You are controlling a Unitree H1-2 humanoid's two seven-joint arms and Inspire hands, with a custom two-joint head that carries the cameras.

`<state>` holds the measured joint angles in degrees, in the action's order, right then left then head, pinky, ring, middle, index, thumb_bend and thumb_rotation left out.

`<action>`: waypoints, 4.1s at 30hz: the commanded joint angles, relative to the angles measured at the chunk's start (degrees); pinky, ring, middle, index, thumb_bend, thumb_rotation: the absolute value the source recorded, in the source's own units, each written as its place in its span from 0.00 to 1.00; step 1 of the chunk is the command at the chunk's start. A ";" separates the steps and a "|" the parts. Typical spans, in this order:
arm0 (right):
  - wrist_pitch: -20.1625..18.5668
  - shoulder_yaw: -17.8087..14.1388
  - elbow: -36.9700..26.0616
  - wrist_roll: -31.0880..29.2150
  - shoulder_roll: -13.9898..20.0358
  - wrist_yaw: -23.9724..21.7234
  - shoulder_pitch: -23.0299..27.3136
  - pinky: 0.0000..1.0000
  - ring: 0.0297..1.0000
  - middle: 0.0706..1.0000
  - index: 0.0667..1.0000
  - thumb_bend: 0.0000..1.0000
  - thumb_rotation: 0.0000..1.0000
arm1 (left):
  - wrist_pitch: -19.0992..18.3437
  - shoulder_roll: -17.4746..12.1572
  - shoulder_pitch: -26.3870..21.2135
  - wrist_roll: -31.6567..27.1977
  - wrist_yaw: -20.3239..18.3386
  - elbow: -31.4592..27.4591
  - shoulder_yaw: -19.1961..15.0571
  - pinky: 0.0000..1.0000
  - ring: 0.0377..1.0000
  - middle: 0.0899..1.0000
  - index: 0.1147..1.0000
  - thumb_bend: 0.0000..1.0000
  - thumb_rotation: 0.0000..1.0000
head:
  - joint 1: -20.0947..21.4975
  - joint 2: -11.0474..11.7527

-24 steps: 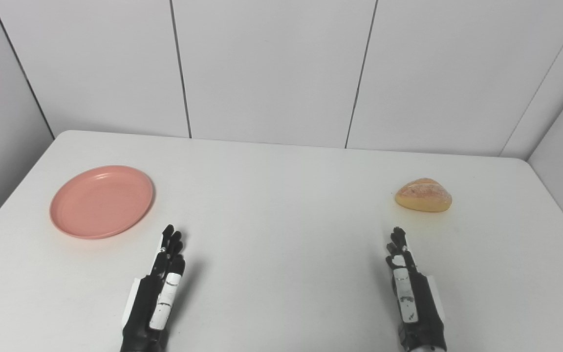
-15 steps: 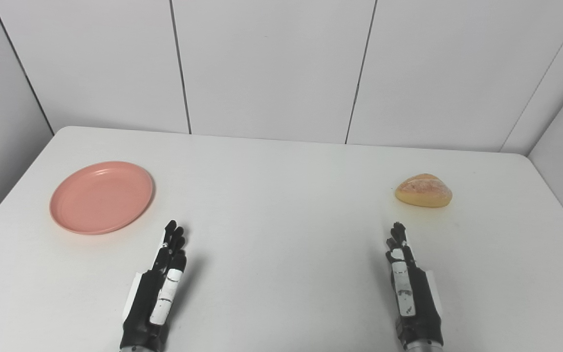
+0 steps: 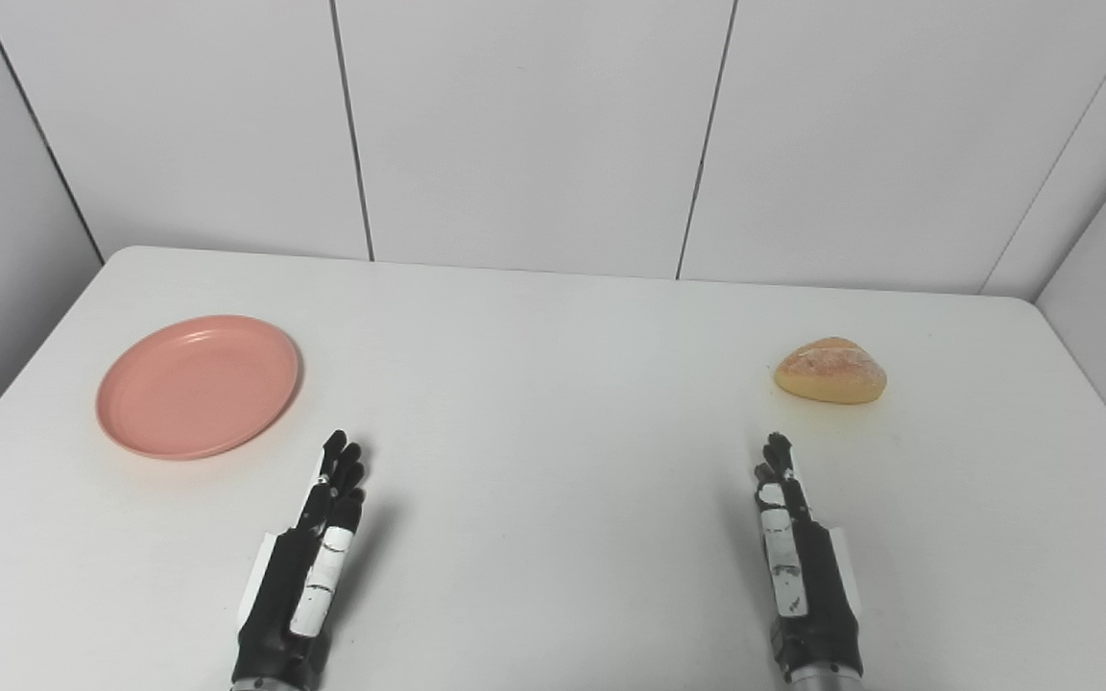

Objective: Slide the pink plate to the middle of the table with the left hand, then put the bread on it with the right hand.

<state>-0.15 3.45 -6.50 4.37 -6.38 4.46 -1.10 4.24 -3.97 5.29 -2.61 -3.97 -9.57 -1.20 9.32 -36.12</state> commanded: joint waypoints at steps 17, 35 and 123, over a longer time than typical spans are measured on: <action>-0.48 1.75 1.06 0.97 -1.19 -0.03 1.17 1.00 0.98 1.00 0.99 0.79 1.00 | 0.28 -1.73 -1.50 -2.78 -1.20 1.14 -1.10 1.00 1.00 1.00 1.00 0.69 0.91 | 3.38 0.20; 0.93 -0.27 1.32 -2.87 2.27 -1.97 -0.09 1.00 0.99 1.00 0.99 0.85 1.00 | 3.09 2.13 -0.64 2.35 1.41 1.91 1.07 1.00 1.00 1.00 1.00 0.73 0.90 | -7.85 3.81; 9.49 -3.42 13.64 -8.73 5.72 -6.88 0.78 1.00 0.97 0.97 0.98 0.83 0.99 | -6.73 -17.97 -37.82 -8.09 0.25 16.76 -13.82 0.92 0.92 0.93 0.91 0.94 0.87 | -17.60 15.87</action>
<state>6.77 0.22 1.71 -4.03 -0.90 -1.80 2.78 -5.42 -20.05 -28.53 -10.48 -3.04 7.38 -14.64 -8.26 -20.21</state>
